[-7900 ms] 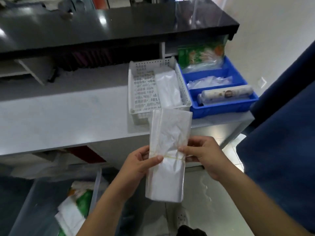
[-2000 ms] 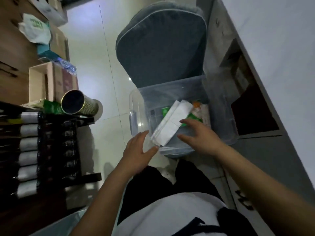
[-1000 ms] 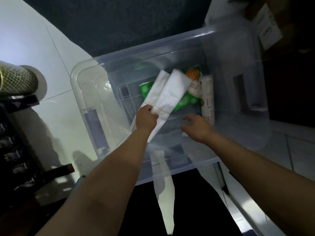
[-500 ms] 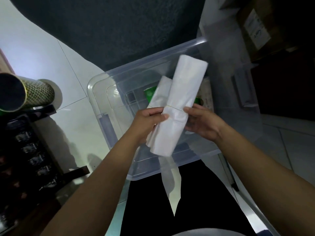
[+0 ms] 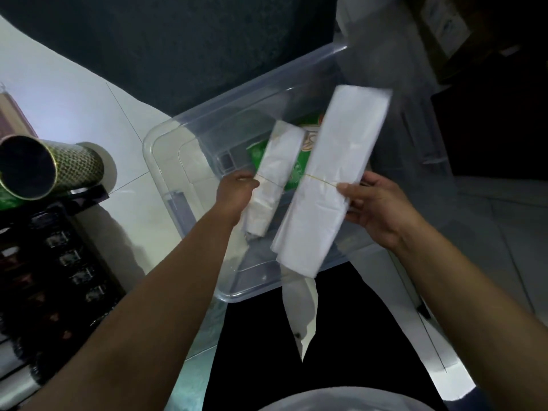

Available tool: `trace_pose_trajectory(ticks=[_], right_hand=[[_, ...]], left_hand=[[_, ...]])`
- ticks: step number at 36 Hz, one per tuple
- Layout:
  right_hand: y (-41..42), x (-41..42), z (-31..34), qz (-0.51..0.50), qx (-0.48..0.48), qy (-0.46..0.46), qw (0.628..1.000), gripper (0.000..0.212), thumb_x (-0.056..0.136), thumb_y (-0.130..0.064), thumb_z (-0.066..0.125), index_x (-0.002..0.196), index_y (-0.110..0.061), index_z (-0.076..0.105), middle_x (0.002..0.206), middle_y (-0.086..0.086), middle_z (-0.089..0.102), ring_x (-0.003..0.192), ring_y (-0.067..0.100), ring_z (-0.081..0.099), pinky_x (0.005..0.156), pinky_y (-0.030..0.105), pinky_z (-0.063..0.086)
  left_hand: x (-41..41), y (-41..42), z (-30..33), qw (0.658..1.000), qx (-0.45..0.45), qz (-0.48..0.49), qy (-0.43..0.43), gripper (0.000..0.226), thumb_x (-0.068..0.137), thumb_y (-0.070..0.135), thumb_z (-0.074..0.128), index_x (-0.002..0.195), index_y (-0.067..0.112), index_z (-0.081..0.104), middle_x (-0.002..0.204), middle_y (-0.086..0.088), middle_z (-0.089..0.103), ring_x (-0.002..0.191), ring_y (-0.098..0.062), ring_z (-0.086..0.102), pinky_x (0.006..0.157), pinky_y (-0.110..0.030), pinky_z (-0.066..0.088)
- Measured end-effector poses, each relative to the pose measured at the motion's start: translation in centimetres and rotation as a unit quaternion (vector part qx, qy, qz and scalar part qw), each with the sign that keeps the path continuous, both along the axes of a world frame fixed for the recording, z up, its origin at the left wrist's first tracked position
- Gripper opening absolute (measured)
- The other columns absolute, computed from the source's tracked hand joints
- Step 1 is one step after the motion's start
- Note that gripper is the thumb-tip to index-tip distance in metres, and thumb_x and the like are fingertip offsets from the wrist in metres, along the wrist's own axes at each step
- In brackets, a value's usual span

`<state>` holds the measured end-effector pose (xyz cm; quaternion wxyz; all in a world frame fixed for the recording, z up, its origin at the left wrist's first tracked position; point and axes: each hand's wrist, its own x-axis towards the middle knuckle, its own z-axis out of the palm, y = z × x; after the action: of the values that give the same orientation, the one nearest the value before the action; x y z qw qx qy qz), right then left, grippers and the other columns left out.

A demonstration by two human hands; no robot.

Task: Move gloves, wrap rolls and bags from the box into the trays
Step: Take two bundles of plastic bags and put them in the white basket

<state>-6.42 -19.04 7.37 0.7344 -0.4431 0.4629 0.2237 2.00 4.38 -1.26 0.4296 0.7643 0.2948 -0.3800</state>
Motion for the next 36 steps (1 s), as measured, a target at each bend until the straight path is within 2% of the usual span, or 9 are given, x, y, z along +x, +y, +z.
trace_pose_trajectory(ticks=[2, 6, 13, 17, 23, 27, 31, 33, 36], right_hand=[[-0.1, -0.5, 0.3, -0.008, -0.017, 0.001, 1.000, 0.031, 0.082, -0.002, 0.067, 0.112, -0.009, 0.067, 0.102, 0.009, 0.072, 0.088, 0.025, 0.068, 0.084, 0.045, 0.055], [-0.2, -1.6, 0.5, -0.044, -0.042, -0.003, 0.998, 0.024, 0.082, -0.001, 0.067, 0.104, -0.009, 0.068, 0.094, 0.007, 0.073, 0.075, 0.019, 0.069, 0.063, 0.033, 0.058], [-0.9, -3.6, 0.0, -0.071, -0.053, 0.014, 0.996, 0.025, 0.081, -0.004, 0.068, 0.105, -0.011, 0.068, 0.099, 0.008, 0.074, 0.084, 0.022, 0.069, 0.079, 0.044, 0.055], [-1.4, -4.1, -0.2, -0.074, -0.063, 0.018, 0.995, 0.025, 0.081, -0.004, 0.069, 0.105, -0.010, 0.069, 0.098, 0.006, 0.074, 0.083, 0.022, 0.070, 0.070, 0.037, 0.057], [-1.7, -4.5, 0.4, -0.075, -0.060, 0.005, 0.995, 0.025, 0.080, -0.002, 0.067, 0.104, -0.010, 0.069, 0.094, 0.005, 0.076, 0.078, 0.017, 0.070, 0.067, 0.033, 0.055], [-1.7, -4.3, 0.6, -0.076, -0.061, 0.005, 0.995, 0.028, 0.081, 0.000, 0.067, 0.108, -0.007, 0.068, 0.096, 0.006, 0.076, 0.078, 0.017, 0.070, 0.063, 0.030, 0.055], [-1.5, -4.0, 1.6, -0.081, -0.064, 0.005, 0.995, 0.028, 0.080, 0.002, 0.068, 0.107, -0.006, 0.069, 0.094, 0.006, 0.076, 0.074, 0.016, 0.070, 0.058, 0.028, 0.057], [-1.6, -3.8, 2.4, -0.076, -0.065, 0.002, 0.995, 0.026, 0.080, 0.002, 0.068, 0.105, -0.006, 0.069, 0.092, 0.007, 0.075, 0.072, 0.017, 0.070, 0.057, 0.029, 0.057], [-1.5, -3.7, 3.7, -0.058, -0.073, 0.007, 0.996, 0.023, 0.080, 0.001, 0.069, 0.102, -0.005, 0.070, 0.092, 0.011, 0.074, 0.073, 0.022, 0.068, 0.062, 0.034, 0.056]], left_hand=[[-0.2, 0.0, -1.0, 0.996, 0.044, -0.074, 0.005, 0.039, 0.078, 0.014, 0.073, 0.117, 0.017, 0.067, 0.115, -0.005, 0.067, 0.109, -0.027, 0.062, 0.097, -0.036, 0.050], [-0.5, -1.1, -2.6, 0.978, 0.080, -0.193, 0.004, 0.056, 0.082, 0.020, 0.073, 0.134, 0.012, 0.055, 0.131, -0.011, 0.060, 0.117, -0.030, 0.058, 0.097, -0.034, 0.047], [-1.5, -3.4, -6.8, 0.975, 0.117, -0.187, 0.007, 0.080, 0.066, 0.034, 0.083, 0.135, 0.015, 0.047, 0.129, -0.011, 0.060, 0.114, -0.032, 0.060, 0.094, -0.039, 0.050], [-1.7, -4.1, -8.5, 0.957, 0.206, -0.207, -0.001, 0.085, 0.068, 0.041, 0.082, 0.140, 0.020, 0.041, 0.136, -0.012, 0.052, 0.123, -0.035, 0.052, 0.102, -0.047, 0.044], [-1.5, -4.3, -10.4, 0.936, 0.267, -0.229, -0.002, 0.088, 0.070, 0.042, 0.082, 0.140, 0.013, 0.039, 0.140, -0.018, 0.046, 0.128, -0.039, 0.045, 0.104, -0.050, 0.038], [-1.5, -4.5, -10.3, 0.944, 0.254, -0.210, -0.003, 0.069, 0.078, 0.031, 0.076, 0.135, 0.010, 0.043, 0.136, -0.020, 0.047, 0.123, -0.040, 0.049, 0.101, -0.047, 0.042], [-1.6, -3.9, -8.2, 0.970, 0.160, -0.178, -0.051, 0.026, 0.082, 0.008, 0.063, 0.107, 0.006, 0.058, 0.106, -0.017, 0.063, 0.100, -0.036, 0.061, 0.075, -0.035, 0.046], [-1.7, -3.6, -6.0, 0.965, 0.147, -0.204, -0.073, 0.021, 0.084, 0.009, 0.062, 0.104, 0.008, 0.058, 0.101, -0.014, 0.064, 0.096, -0.033, 0.061, 0.070, -0.032, 0.041], [-1.8, -3.3, -1.8, 0.953, 0.150, -0.235, -0.118, 0.027, 0.086, 0.015, 0.060, 0.113, 0.016, 0.061, 0.108, -0.010, 0.067, 0.097, -0.032, 0.062, 0.071, -0.032, 0.041]])
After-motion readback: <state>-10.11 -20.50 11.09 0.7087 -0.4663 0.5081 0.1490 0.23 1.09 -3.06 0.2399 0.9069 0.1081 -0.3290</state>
